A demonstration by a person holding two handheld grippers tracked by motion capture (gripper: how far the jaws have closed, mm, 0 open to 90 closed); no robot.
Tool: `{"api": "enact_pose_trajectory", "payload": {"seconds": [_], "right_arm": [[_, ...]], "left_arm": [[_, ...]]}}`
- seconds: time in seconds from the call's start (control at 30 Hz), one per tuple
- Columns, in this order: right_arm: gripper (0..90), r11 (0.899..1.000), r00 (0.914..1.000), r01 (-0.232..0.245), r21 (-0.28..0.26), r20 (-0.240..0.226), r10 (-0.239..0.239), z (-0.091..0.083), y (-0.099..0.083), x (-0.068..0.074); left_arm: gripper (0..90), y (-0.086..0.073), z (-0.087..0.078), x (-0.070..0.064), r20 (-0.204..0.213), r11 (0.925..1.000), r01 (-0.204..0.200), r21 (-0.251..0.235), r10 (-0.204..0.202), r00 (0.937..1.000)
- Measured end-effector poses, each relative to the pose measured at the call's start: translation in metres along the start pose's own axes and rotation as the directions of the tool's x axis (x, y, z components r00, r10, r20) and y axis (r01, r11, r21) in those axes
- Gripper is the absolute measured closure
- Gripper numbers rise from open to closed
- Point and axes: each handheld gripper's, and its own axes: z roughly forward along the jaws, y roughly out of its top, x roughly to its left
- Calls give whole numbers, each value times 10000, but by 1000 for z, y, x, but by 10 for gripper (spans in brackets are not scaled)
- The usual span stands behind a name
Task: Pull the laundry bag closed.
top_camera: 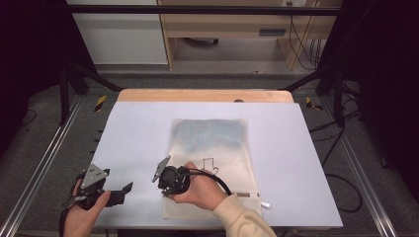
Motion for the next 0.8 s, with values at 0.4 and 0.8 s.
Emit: {"api": "enact_pose_trajectory", "payload": {"seconds": [0.4,0.8], "right_arm": [[815,9997,9982,-126,232,-576,140,11,-3,0],[817,9987,9987,-287,-429,-424,269,-7,-2,1]], "left_arm": [[65,0,1,-15,604,9998,169,98,-175,9980],[110,-1,4,-41,2325,9989,334,343,-405,9718]]}}
